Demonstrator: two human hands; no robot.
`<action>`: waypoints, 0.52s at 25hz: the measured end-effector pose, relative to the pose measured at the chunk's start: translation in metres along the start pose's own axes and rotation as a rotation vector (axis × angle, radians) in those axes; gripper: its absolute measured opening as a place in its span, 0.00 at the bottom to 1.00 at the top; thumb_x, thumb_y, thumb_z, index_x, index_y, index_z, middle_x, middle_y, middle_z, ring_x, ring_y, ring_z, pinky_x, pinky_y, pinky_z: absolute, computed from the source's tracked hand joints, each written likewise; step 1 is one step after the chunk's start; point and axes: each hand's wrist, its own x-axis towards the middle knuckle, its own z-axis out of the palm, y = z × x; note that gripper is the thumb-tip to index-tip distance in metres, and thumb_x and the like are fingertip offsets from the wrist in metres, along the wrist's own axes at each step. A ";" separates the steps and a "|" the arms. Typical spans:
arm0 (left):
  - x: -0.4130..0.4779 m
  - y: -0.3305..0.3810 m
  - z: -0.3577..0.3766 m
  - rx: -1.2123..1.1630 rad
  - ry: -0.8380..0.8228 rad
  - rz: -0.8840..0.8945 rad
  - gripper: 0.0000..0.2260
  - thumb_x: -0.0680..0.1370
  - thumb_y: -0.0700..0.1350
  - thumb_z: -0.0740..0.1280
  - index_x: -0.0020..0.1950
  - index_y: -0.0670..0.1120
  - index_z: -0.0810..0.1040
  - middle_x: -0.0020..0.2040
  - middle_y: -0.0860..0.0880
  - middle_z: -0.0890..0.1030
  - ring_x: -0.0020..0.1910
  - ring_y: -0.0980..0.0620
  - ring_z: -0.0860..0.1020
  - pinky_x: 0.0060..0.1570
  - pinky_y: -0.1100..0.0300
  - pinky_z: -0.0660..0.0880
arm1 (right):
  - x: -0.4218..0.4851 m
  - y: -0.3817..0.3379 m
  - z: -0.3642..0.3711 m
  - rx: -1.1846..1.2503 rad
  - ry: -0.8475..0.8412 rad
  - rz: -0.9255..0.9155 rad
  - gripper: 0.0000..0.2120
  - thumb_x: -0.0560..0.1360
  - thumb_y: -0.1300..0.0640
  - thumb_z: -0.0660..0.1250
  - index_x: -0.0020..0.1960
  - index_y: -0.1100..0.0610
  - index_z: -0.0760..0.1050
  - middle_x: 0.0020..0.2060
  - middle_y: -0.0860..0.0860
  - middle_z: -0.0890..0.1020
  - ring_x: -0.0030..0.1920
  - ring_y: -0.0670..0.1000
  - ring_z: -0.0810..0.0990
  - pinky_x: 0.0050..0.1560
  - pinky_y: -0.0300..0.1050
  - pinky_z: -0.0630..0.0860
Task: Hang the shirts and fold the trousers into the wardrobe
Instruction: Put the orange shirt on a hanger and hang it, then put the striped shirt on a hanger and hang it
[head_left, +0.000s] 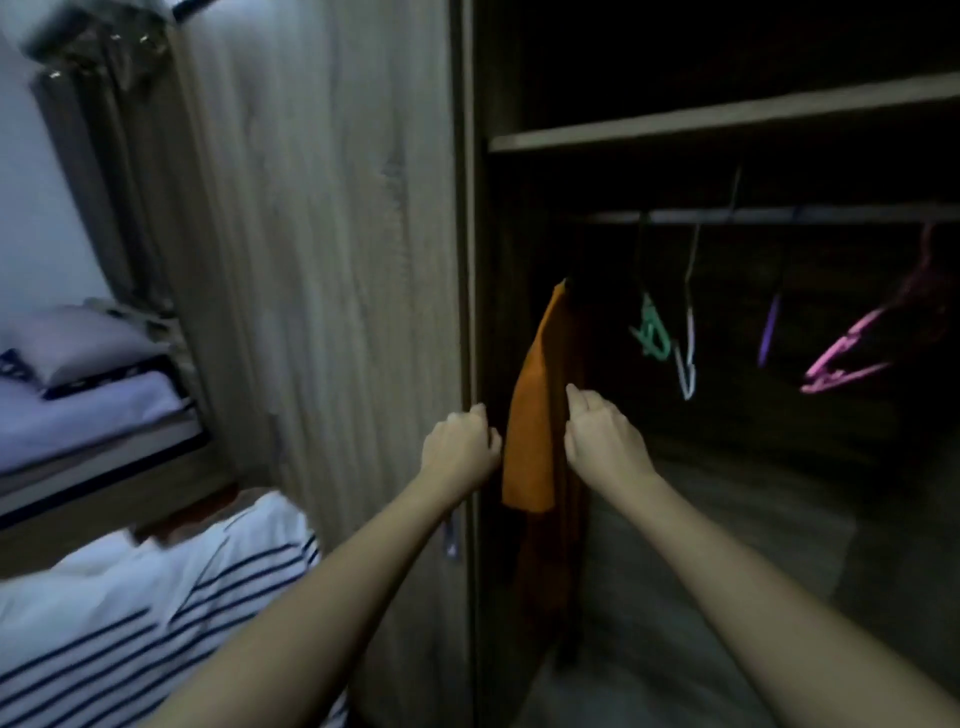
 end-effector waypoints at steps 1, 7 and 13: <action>-0.022 -0.019 0.000 0.041 -0.009 -0.024 0.15 0.79 0.48 0.58 0.62 0.42 0.72 0.49 0.40 0.80 0.49 0.40 0.79 0.46 0.53 0.76 | -0.007 -0.011 0.011 0.028 -0.021 -0.024 0.23 0.79 0.61 0.56 0.73 0.62 0.58 0.67 0.59 0.69 0.65 0.58 0.70 0.62 0.51 0.70; -0.153 -0.160 -0.013 0.193 -0.113 -0.192 0.20 0.80 0.47 0.58 0.70 0.42 0.65 0.62 0.40 0.76 0.57 0.40 0.76 0.51 0.51 0.71 | -0.030 -0.114 0.088 0.177 -0.228 -0.239 0.22 0.78 0.57 0.58 0.70 0.64 0.62 0.66 0.60 0.71 0.64 0.60 0.70 0.63 0.49 0.67; -0.198 -0.291 -0.039 0.262 -0.097 -0.353 0.23 0.81 0.48 0.56 0.75 0.42 0.59 0.73 0.43 0.66 0.69 0.45 0.68 0.64 0.56 0.66 | -0.005 -0.235 0.173 0.293 -0.381 -0.361 0.21 0.79 0.57 0.58 0.69 0.63 0.64 0.65 0.61 0.71 0.63 0.61 0.70 0.62 0.49 0.66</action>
